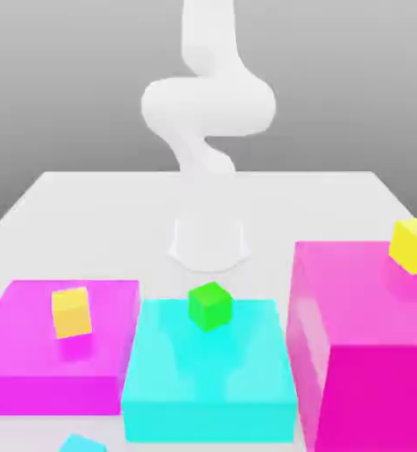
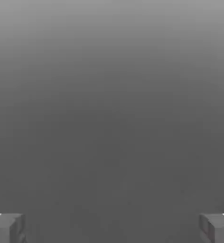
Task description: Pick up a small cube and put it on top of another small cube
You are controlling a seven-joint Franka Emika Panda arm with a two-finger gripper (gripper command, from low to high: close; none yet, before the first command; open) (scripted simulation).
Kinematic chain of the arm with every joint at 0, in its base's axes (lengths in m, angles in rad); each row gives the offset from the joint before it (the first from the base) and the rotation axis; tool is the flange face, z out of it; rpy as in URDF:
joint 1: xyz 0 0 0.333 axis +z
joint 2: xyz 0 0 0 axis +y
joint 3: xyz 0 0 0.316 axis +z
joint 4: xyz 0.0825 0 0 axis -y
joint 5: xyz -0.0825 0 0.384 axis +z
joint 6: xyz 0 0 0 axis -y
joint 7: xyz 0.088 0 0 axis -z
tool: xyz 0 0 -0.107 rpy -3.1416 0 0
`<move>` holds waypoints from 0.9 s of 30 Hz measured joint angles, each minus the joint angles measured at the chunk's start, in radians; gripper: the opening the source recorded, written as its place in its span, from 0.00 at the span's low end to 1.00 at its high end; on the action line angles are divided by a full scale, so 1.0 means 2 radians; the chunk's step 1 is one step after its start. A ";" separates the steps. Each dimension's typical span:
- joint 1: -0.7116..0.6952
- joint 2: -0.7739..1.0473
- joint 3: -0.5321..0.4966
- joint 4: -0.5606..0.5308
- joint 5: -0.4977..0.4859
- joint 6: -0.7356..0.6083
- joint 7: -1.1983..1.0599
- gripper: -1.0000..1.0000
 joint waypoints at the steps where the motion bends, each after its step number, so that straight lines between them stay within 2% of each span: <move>1: -0.002 0.020 -0.003 0.002 0.001 0.005 0.001 0.50; 27: -0.056 0.493 -0.058 0.042 0.045 0.124 -0.007 0.50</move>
